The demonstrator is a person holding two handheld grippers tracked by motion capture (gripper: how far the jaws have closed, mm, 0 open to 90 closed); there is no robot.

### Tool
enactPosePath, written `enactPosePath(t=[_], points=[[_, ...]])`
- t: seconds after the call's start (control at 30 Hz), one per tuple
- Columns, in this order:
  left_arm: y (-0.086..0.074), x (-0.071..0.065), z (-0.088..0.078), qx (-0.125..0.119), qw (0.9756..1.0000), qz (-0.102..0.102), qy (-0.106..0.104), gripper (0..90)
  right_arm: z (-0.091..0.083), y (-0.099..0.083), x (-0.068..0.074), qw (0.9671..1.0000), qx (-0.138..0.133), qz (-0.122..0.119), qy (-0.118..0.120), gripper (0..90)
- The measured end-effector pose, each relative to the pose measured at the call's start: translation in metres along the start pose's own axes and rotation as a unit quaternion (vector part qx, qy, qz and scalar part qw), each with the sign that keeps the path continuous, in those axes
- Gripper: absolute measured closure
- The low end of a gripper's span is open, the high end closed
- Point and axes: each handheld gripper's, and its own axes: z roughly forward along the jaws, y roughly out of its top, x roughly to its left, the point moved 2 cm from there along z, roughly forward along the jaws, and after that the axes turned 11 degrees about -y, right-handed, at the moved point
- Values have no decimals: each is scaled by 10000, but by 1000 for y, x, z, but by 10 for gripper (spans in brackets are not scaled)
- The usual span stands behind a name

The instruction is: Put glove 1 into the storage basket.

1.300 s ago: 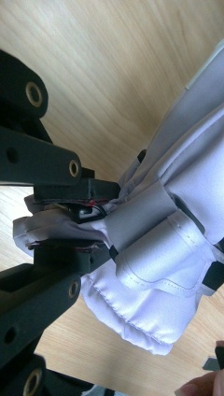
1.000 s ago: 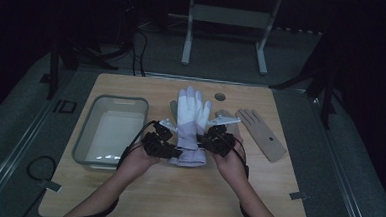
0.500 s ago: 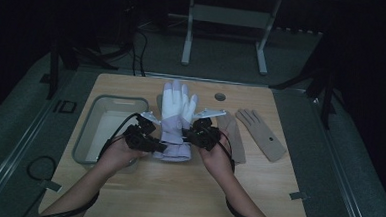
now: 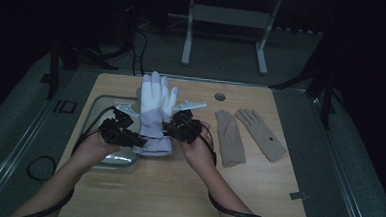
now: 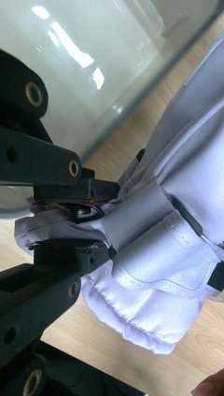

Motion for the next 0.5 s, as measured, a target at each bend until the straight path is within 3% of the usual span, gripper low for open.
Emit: enactPosePath(t=[0.5], points=[[-30, 33, -49, 153, 9997, -156, 132, 749, 32, 33, 50, 9997, 5, -86, 246, 802]])
